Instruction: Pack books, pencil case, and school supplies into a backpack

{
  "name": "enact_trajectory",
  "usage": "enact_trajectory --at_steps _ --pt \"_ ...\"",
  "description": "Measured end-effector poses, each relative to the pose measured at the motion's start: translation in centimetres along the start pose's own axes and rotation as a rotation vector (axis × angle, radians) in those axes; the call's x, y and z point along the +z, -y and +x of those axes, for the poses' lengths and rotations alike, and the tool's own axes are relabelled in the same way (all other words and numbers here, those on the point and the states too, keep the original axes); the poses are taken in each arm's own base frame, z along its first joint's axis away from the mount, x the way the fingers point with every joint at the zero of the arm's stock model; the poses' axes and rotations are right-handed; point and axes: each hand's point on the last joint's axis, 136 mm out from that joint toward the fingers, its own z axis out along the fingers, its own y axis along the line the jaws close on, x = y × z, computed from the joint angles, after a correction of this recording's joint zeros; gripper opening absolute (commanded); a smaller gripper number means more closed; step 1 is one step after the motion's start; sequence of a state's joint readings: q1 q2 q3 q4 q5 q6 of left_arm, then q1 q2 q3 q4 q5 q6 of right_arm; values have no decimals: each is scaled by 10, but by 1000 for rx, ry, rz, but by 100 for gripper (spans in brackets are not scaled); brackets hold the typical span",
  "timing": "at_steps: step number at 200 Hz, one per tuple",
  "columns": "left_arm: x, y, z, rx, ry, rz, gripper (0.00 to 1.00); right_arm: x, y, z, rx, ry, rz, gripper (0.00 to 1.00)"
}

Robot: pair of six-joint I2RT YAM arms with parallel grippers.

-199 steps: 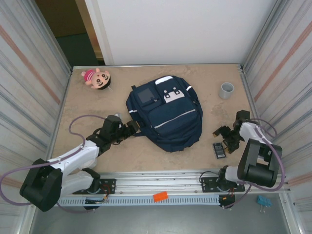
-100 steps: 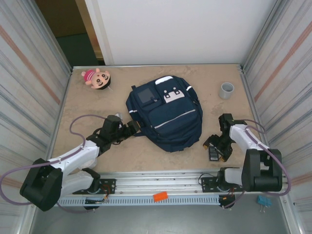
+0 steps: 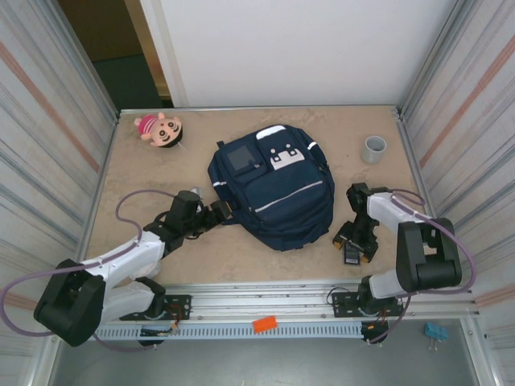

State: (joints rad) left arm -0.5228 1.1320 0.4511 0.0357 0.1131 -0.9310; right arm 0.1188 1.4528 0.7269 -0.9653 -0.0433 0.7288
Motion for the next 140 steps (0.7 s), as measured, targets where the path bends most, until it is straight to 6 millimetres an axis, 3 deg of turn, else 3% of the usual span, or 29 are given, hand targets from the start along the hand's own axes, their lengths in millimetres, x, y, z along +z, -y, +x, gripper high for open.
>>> enact_trajectory --at_steps 58,107,126,140 --pt "1 -1 1 3 -3 -3 80 -4 0 -4 -16 -1 46 66" --pt "1 1 3 3 -14 6 80 -2 -11 6 -17 -68 -14 73" --pt "1 1 3 3 -17 8 80 -1 -14 11 -31 -101 -28 65" --pt "0 1 3 3 -16 9 80 0 -12 12 -40 -122 -9 52"
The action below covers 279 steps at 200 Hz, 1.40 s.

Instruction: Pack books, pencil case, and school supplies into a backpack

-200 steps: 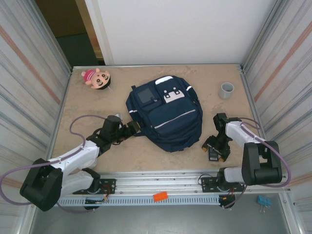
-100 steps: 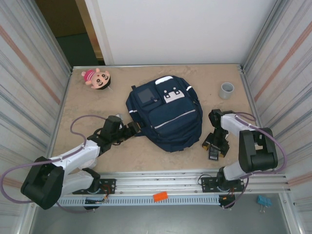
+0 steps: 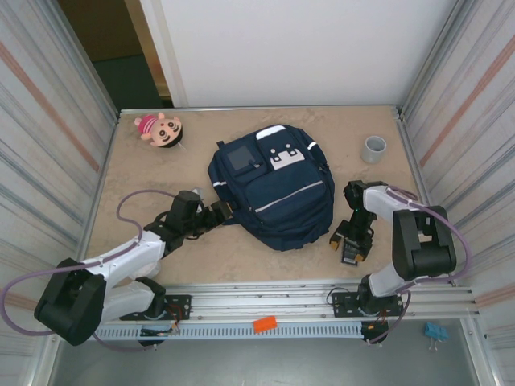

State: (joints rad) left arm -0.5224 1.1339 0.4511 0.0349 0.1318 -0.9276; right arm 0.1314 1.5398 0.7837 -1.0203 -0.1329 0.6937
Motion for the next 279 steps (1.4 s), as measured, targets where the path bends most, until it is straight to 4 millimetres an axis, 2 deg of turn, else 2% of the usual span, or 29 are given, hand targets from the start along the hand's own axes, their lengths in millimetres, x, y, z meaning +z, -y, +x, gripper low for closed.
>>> enact_trajectory --at_steps 18,34,51,70,91,124,138,182,217,234,279 --pt "-1 1 -1 1 2 4 80 1 2 1 -17 -21 20 45" --pt "-2 2 -1 1 6 8 80 0 1 1 -22 -22 19 46" --pt "-5 4 -2 2 12 16 80 0 0 1 -25 -24 15 55" --pt "-6 6 -3 4 17 22 80 -2 0 0 -36 -19 15 60" --pt "-7 7 -4 4 19 25 80 -10 -1 -4 -35 7 3 76" --pt "-7 7 -4 4 19 25 80 -25 5 -18 12 70 -41 84" --pt "-7 6 -4 4 19 25 80 -26 8 -22 42 77 -53 100" --pt "-8 7 -4 4 19 25 80 -20 3 -35 54 101 -81 100" --pt "-12 10 -6 6 31 40 80 -2 2 -24 36 55 -72 96" --pt "-12 11 -6 7 32 41 80 0 -2 -18 9 51 -63 91" --pt "-12 11 -6 7 32 41 80 -1 -7 -7 -24 51 -44 69"
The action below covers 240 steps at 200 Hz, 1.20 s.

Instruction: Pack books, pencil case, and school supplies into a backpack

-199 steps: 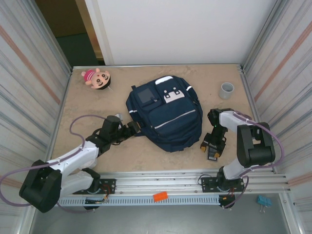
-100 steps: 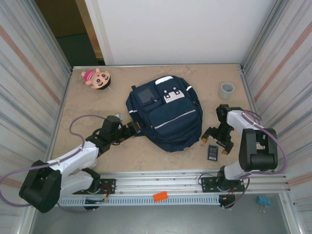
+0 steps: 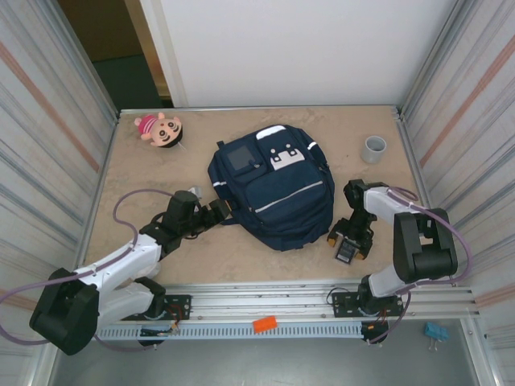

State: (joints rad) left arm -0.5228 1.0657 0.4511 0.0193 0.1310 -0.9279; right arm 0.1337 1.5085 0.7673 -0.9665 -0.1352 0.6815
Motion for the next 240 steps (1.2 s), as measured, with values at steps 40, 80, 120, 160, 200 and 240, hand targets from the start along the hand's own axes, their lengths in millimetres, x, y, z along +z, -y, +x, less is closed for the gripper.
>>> enact_trajectory --at_steps 40,80,120,160,200,240 --pt "0 0 0 0 0 0 80 1 0 2 -4 -5 5 73" --pt "0 0 0 0 0 0 80 7 -4 1 -22 -38 12 56" --pt "0 -2 1 1 -7 -10 80 5 -6 0 -23 -44 16 47" --pt "-4 9 -5 57 -10 -15 80 -15 -10 -5 -37 57 -43 45" --pt "3 66 -3 346 -20 33 82 -77 -27 -17 -15 274 -330 44" --pt "45 121 31 730 -121 23 87 -110 -50 -21 -26 376 -616 44"
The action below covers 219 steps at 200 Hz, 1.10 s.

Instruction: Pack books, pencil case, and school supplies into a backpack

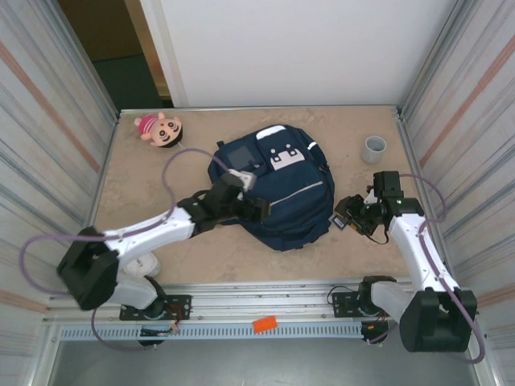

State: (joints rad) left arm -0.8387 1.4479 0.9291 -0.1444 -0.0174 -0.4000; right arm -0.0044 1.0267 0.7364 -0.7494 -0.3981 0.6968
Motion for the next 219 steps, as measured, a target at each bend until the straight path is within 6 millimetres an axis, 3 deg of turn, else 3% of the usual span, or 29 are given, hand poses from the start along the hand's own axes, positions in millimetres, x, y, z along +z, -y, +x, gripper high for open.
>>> enact_trajectory --at_steps 38,79,101,132,184,206,219 --pt "46 36 -15 290 -67 -39 91 7 -10 7 -7 -35 -93 44" --pt "78 42 -2 428 -166 -68 87 8 -15 7 -15 -37 -134 43" --pt "83 38 -1 443 -178 -92 83 11 -13 8 -12 -41 -136 43" --pt "79 41 -6 450 -169 -86 90 13 -12 11 -12 -50 -143 44" --pt "69 84 4 583 -130 77 95 5 -18 10 -28 -21 -172 44" --pt "74 92 9 638 -148 57 95 3 -20 9 -26 -14 -179 44" --pt "83 89 7 649 -152 13 89 3 -20 10 -19 -15 -178 44"
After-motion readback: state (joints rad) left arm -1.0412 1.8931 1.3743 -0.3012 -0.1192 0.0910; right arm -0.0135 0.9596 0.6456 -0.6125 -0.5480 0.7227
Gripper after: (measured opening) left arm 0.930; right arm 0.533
